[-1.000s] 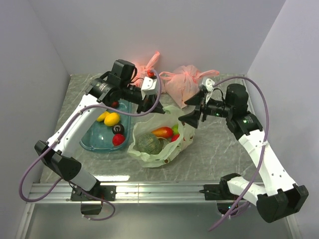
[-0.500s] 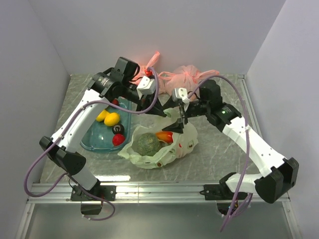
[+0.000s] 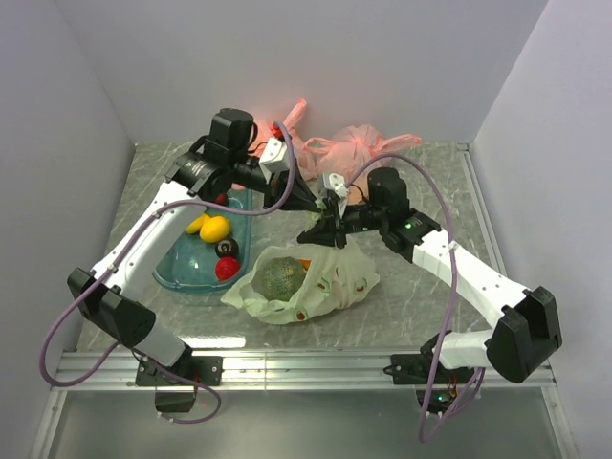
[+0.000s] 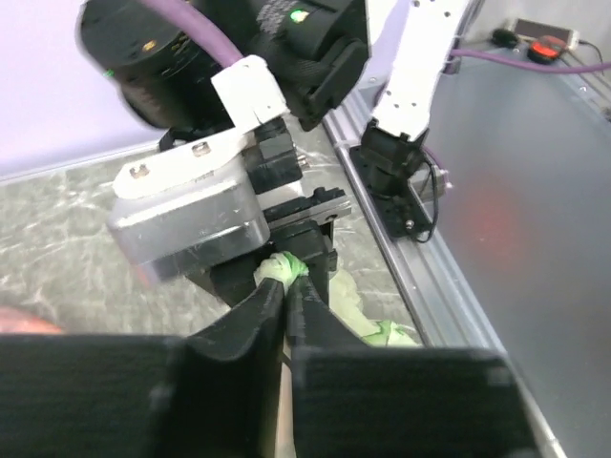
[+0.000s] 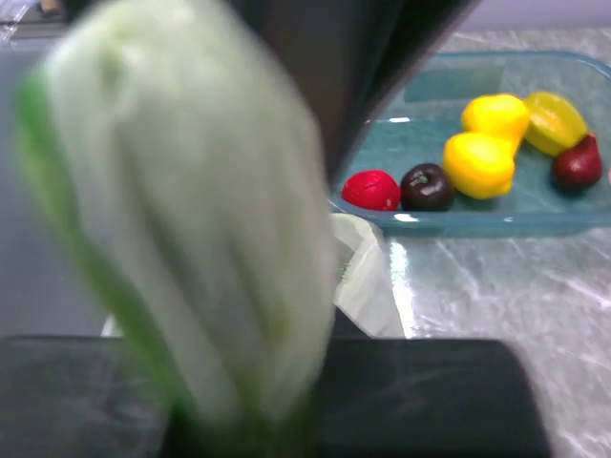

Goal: Place the fake fruits into the plastic bag and tie a complex knot

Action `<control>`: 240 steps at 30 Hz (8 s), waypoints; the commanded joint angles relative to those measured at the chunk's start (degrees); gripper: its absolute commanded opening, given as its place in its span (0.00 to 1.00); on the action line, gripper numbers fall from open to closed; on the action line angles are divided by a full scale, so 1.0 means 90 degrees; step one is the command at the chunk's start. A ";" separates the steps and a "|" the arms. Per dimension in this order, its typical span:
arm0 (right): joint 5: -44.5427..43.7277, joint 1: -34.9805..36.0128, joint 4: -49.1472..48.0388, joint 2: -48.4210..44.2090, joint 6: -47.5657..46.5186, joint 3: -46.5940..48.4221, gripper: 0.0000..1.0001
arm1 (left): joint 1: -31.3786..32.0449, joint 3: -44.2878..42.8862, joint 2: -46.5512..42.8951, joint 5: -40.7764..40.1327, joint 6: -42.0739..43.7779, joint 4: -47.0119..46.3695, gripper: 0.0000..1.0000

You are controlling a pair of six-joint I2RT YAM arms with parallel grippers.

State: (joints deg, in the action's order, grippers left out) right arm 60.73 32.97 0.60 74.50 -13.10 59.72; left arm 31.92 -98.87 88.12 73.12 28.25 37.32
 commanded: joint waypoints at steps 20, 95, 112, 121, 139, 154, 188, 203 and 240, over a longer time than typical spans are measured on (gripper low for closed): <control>-0.1533 -0.0685 0.0323 -0.0739 0.1319 -0.0230 0.00 | -0.2648 0.2352 -0.3051 -0.3231 0.2249 0.4613 0.73; -0.4884 -0.2169 0.0929 0.1362 0.2463 -0.0601 0.00 | -0.1731 0.4026 -0.1754 -0.3448 0.2955 0.2337 0.01; -0.3371 -0.2374 0.1761 -0.1245 0.0979 0.0376 0.88 | -0.1086 0.2675 -0.1549 -0.3154 0.2379 0.2396 0.00; -0.2528 -0.0707 0.1292 -0.1520 -0.0631 0.0572 0.94 | -0.1027 0.2129 -0.1373 -0.3017 0.2398 0.2504 0.01; -0.2999 0.1326 -0.1403 0.0335 -0.1309 -0.0258 0.97 | -0.0920 0.1689 -0.1265 -0.2578 0.2565 0.2563 0.01; -0.3574 0.1424 -0.3629 0.1439 0.0086 -0.1664 0.42 | -0.0930 0.2331 -0.2348 -0.1875 0.0613 0.0025 0.01; -0.4912 0.1727 -0.3504 0.1303 0.0802 -0.1568 0.04 | -0.0285 0.6142 -0.3375 -0.5966 -0.4964 -0.4869 0.73; -0.4444 0.1513 -0.1935 0.0562 0.0626 -0.1256 0.59 | -0.0772 0.6698 -0.3306 -0.3842 -0.5386 -0.5593 0.01; -0.2226 0.0809 -0.1531 0.0628 0.0704 -0.0943 0.00 | -0.1457 0.6523 -0.3463 -0.2215 -0.2669 -0.4098 0.99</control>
State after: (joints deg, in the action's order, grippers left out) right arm 41.15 40.56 -9.91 82.04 -8.43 51.29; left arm 18.31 -40.64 55.59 57.80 7.03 6.17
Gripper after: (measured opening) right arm 0.009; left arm 0.991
